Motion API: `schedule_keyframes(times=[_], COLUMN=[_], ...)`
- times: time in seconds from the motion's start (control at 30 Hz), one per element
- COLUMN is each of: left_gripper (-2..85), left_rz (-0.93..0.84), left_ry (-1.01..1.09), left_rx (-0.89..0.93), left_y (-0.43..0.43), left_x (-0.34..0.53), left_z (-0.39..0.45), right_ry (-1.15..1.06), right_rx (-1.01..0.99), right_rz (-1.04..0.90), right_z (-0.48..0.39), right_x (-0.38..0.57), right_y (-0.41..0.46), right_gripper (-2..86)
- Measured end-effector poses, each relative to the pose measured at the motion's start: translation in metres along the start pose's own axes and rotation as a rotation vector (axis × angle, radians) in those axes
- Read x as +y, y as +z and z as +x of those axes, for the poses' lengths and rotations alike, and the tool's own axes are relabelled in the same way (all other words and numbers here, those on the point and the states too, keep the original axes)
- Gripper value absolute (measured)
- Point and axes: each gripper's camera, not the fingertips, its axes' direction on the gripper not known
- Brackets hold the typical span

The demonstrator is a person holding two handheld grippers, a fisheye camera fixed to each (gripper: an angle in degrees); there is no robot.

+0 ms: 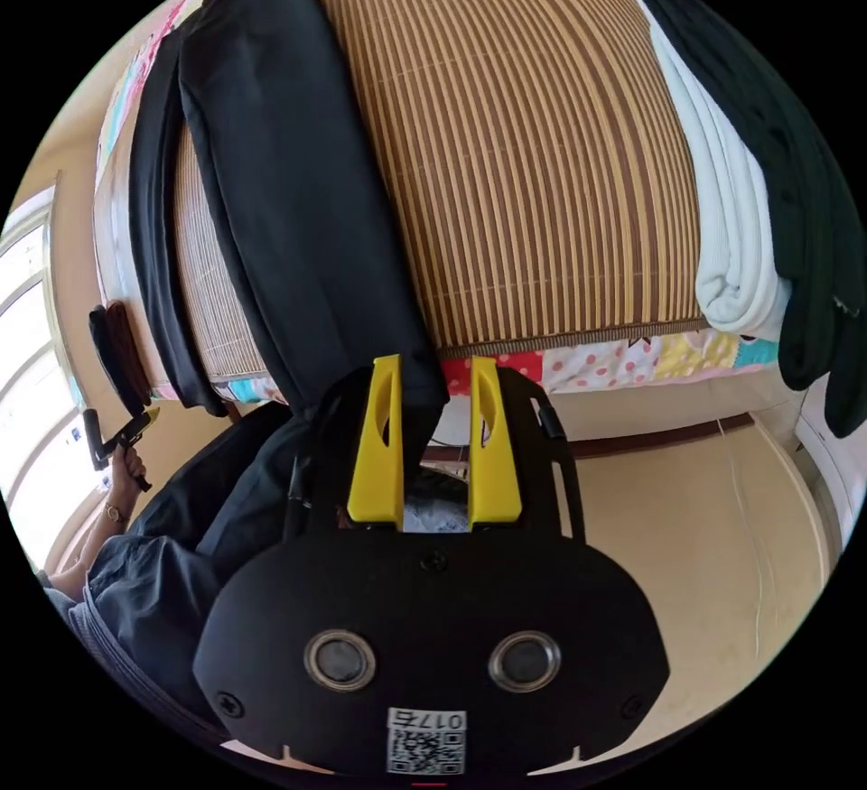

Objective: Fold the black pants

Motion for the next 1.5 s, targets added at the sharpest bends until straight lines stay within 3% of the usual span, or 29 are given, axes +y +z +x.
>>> schedule_keyframes(times=[0.17,0.27,0.37,0.43,0.5,0.7,0.77,0.87,0.93,1.0,1.17,1.5], left_gripper=[0.2,-0.5,-0.3,0.4,3.4,15.4,17.1,15.4,7.3,5.4,2.7,1.8], left_rz=[-0.007,-0.017,-0.033,-0.083,-0.152,-0.168,-0.128,-0.135,-0.148,-0.130,-0.108,-0.065], left_ry=[0.062,0.045,0.098,0.158,0.267,0.486,0.548,0.597,0.617,0.599,0.458,0.264], left_rx=[0.157,0.299,0.360,0.309,0.218,0.188,0.018,-0.200,-0.214,-0.157,-0.112,0.031], left_y=[0.011,0.024,0.035,0.044,0.056,0.071,0.071,0.084,0.094,0.097,0.105,0.115], left_x=[-0.017,-0.025,-0.030,-0.034,-0.038,-0.031,-0.024,-0.016,-0.011,-0.008,-0.008,-0.001], left_z=[0.037,0.068,0.118,0.158,0.207,0.337,0.373,0.399,0.401,0.395,0.364,0.315], right_ry=[0.050,0.002,-0.098,-0.202,-0.271,-0.560,-0.669,-0.860,-0.961,-1.011,-0.886,-0.456], right_rx=[-0.114,-0.244,-0.395,-0.568,-0.616,-0.590,-0.557,-0.526,-0.534,-0.530,-0.445,-0.703], right_rz=[-0.040,-0.092,-0.027,0.034,0.036,-0.058,-0.106,-0.137,-0.210,-0.310,-0.372,0.099], right_z=[0.048,0.071,0.086,0.087,0.082,0.045,0.033,0.022,0.029,0.043,0.096,0.126], right_x=[0.013,0.026,0.058,0.088,0.105,0.123,0.122,0.124,0.117,0.103,0.019,-0.262], right_y=[0.004,-0.003,-0.036,-0.069,-0.089,-0.133,-0.139,-0.151,-0.153,-0.148,-0.151,-0.192], right_gripper=[11.1,5.3,4.0,3.6,3.4,3.1,3.0,2.9,2.9,2.9,3.2,13.3])
